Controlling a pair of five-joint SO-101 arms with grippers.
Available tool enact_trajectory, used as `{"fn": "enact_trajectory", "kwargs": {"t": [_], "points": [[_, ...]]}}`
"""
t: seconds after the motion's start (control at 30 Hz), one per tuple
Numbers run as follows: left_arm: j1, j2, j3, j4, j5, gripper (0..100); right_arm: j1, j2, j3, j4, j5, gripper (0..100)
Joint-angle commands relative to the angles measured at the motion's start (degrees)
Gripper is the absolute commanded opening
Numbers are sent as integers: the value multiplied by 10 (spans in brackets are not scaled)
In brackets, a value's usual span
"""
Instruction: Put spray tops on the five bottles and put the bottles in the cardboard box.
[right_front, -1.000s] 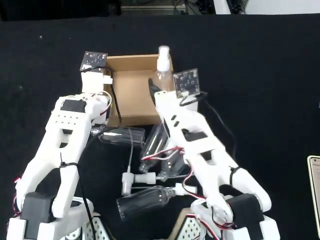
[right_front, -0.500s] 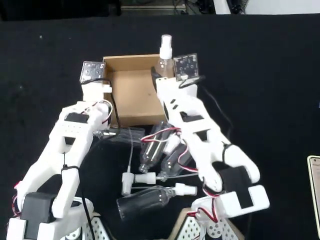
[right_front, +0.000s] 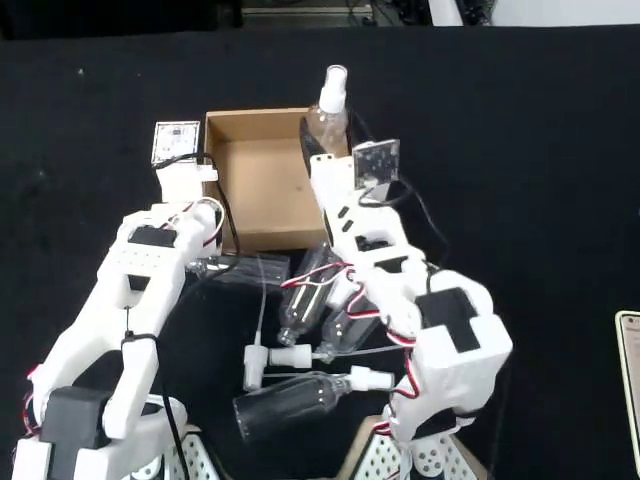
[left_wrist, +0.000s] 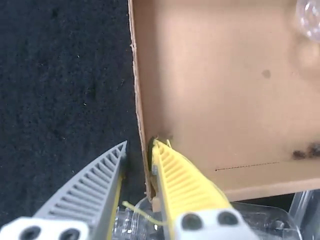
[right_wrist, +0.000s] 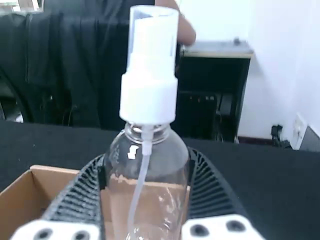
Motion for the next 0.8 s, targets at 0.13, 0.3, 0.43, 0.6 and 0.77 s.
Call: {"fn": "enact_trajectory", "kwargs": {"t": [0.13, 0.3, 0.43, 0.6, 0.77], "points": [[-7, -22, -7, -9, 5, 73, -1, -1, -2, -20, 4, 11], [-6, -22, -6, -8, 5, 73, -7, 6, -24, 42, 4, 11], [-5, -27, 8, -11, 5, 73, -6, 48, -59, 42, 4, 11], [-6, -28, 9, -11, 5, 73, 4, 85, -97, 42, 4, 11], [-7, -28, 8, -11, 5, 73, 4, 90, -97, 42, 4, 11]]}}
